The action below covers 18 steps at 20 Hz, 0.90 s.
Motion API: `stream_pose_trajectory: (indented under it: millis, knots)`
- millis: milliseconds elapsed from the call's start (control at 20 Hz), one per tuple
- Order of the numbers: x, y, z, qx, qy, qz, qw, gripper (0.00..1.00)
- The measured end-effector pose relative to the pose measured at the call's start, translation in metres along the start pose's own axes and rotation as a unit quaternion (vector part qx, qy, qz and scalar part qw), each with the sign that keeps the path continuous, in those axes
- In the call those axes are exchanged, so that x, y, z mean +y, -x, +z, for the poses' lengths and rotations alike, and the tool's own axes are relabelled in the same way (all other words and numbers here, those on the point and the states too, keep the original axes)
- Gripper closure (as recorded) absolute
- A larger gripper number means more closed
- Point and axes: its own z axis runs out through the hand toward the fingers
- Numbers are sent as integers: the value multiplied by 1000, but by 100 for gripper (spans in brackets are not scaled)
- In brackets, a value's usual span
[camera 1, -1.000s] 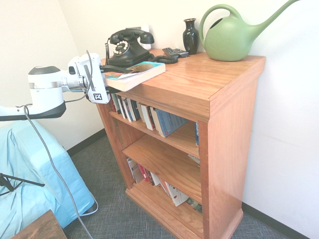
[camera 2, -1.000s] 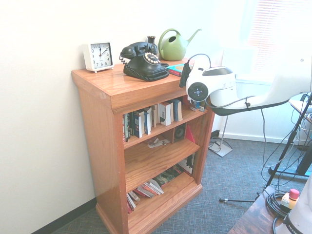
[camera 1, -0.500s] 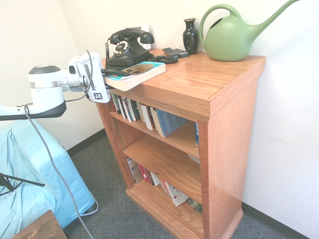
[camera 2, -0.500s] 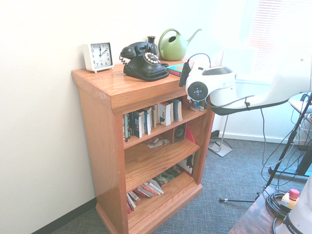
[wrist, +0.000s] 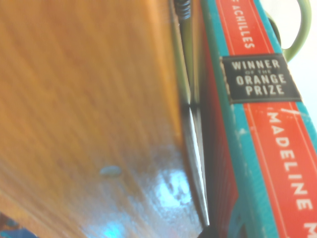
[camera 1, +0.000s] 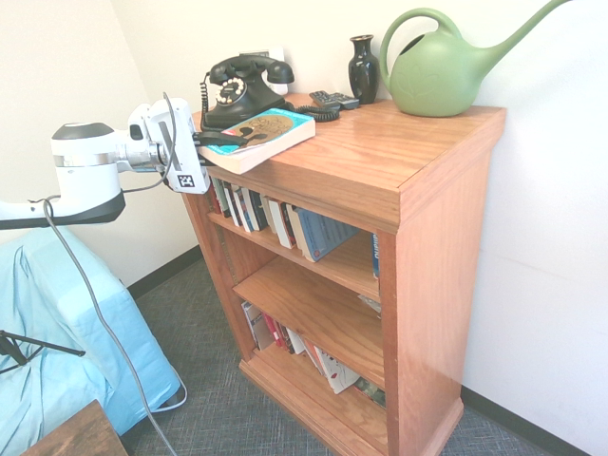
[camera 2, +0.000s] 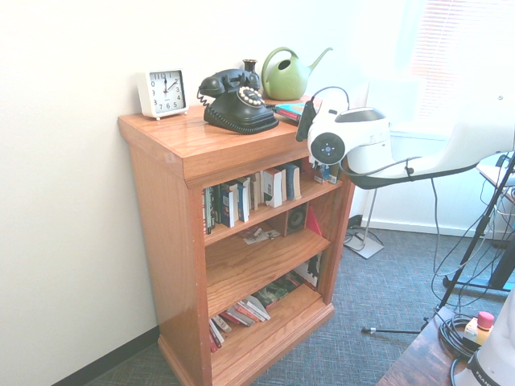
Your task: Organize the shelf
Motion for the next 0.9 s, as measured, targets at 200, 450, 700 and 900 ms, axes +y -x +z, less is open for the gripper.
stream_pose_trajectory:
  millis: [200, 450, 700, 900]
  knots:
    - [25, -2, -10, -23, -10, 51, 998, 100]
    - [94, 1, -23, -70, -35, 134, 988, 100]
    - [163, 34, -14, -106, -45, 189, 975, 100]
    - [198, 70, -7, -137, -55, 220, 964, 100]
